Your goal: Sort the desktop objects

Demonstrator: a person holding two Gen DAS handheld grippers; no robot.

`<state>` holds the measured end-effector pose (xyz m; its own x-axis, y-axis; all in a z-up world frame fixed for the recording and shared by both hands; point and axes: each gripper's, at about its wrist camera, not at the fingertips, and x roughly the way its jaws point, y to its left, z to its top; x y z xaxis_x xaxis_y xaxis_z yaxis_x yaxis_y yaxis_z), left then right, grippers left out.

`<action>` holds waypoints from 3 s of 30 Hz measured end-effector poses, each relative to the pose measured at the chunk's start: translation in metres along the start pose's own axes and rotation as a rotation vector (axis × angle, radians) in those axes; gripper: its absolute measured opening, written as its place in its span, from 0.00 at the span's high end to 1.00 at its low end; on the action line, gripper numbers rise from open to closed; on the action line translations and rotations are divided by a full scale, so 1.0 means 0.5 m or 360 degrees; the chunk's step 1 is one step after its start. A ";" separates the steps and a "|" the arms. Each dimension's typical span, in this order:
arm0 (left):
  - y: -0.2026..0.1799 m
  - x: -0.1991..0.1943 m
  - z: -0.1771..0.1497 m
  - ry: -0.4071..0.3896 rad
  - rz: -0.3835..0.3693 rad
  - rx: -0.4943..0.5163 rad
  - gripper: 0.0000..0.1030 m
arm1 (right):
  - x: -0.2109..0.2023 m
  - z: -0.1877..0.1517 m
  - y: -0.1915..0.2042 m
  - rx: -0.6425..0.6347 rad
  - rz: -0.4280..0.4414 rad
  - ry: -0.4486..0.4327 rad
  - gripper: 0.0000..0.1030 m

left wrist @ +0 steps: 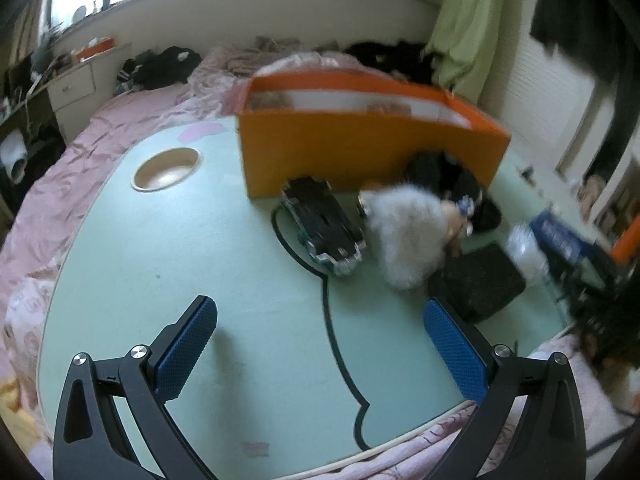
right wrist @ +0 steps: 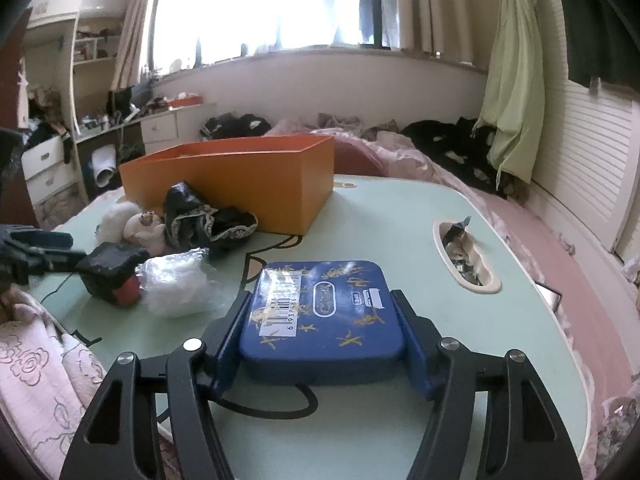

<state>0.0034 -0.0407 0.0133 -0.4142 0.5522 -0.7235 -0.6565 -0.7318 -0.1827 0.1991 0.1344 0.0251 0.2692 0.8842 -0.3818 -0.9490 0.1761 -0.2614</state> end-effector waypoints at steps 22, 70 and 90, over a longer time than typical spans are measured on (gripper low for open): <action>-0.014 0.087 0.078 0.0068 0.0177 0.0030 0.71 | 0.000 -0.002 -0.002 -0.0013 0.0058 -0.0024 0.35; -0.016 0.024 0.211 -0.0275 -0.0018 -0.0037 0.33 | 0.128 0.265 0.071 -0.0019 0.0371 0.0056 0.25; -0.046 -0.001 -0.015 0.0052 -0.0079 0.0265 0.18 | -0.019 -0.002 0.045 -0.0238 0.0455 0.0102 0.00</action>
<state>0.0233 -0.0274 0.0131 -0.3598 0.5710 -0.7379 -0.7722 -0.6261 -0.1080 0.1752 0.1293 0.0217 0.0096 0.8588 -0.5122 -0.9543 -0.1452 -0.2613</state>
